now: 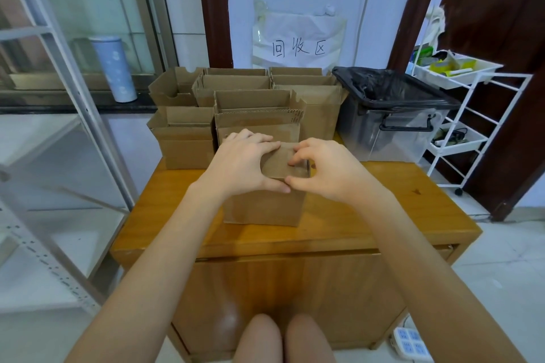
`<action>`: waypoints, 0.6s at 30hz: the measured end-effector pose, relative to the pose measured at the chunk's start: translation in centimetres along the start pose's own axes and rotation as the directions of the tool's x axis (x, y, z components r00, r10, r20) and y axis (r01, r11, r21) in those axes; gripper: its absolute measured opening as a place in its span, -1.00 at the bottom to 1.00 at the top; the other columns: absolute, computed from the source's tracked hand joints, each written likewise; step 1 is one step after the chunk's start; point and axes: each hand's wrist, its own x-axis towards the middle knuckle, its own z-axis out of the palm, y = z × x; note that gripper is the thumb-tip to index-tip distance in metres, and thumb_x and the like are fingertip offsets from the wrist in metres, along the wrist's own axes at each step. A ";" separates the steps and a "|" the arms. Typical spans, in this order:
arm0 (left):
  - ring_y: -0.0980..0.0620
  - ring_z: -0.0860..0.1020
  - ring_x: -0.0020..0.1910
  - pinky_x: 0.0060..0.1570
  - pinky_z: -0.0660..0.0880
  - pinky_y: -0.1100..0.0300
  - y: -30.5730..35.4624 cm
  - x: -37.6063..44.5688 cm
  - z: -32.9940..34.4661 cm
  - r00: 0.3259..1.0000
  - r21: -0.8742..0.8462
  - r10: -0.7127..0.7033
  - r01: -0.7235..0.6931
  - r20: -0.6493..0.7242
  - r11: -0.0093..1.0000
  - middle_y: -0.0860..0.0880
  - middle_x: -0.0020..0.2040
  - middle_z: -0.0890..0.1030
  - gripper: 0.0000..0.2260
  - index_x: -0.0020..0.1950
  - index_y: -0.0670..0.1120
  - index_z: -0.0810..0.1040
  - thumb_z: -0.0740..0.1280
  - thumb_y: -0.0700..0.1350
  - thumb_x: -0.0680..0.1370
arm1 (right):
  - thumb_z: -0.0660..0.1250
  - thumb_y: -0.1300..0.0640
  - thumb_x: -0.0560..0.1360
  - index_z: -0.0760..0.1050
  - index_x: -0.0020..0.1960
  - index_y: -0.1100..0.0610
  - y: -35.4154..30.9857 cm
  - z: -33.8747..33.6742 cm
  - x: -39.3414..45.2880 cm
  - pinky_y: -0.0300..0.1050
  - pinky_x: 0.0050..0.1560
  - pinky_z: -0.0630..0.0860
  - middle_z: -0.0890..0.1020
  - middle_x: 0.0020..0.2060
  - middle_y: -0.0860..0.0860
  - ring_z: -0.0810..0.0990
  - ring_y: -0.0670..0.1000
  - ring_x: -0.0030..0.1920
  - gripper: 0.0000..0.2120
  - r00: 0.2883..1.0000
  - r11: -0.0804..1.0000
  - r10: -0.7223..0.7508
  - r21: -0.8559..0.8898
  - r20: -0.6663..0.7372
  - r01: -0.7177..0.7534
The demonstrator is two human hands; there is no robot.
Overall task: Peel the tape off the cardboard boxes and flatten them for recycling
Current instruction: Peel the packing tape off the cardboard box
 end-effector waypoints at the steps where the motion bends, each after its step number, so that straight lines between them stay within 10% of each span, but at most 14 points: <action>1: 0.00 0.25 0.40 0.36 0.19 0.03 0.0 0.0 0.1 1.000 -0.001 -0.006 0.006 0.000 1.000 0.06 0.47 0.32 -0.16 0.50 0.06 0.29 0.28 0.46 0.32 | 0.38 -0.10 0.45 0.58 0.17 0.04 -0.2 0.0 0.0 -0.10 0.07 0.48 0.55 0.15 -0.04 0.51 -0.02 0.05 -0.65 1.000 1.000 -0.001 -0.024 -0.001 0.001; 10: 0.02 0.26 0.40 0.36 0.19 0.05 0.0 0.1 0.6 0.999 -0.028 -0.043 0.043 0.000 0.999 0.07 0.47 0.33 -0.19 0.49 0.06 0.29 0.28 0.43 0.34 | 0.32 -0.04 0.40 0.64 -0.06 0.19 0.2 0.4 0.2 0.04 -0.10 0.55 0.63 -0.19 0.04 0.56 0.06 -0.17 -0.69 0.998 0.998 -0.055 -0.039 0.001 0.055; 18: 0.02 0.26 0.41 0.36 0.20 0.04 0.0 0.0 0.7 0.999 -0.038 -0.036 0.035 -0.030 0.999 0.07 0.47 0.33 -0.18 0.49 0.06 0.30 0.28 0.44 0.34 | 0.33 0.07 0.43 0.61 -0.02 0.20 0.5 0.7 -0.3 0.04 -0.06 0.53 0.63 -0.11 0.06 0.57 0.07 -0.13 -0.76 0.995 0.994 -0.102 -0.037 0.017 0.102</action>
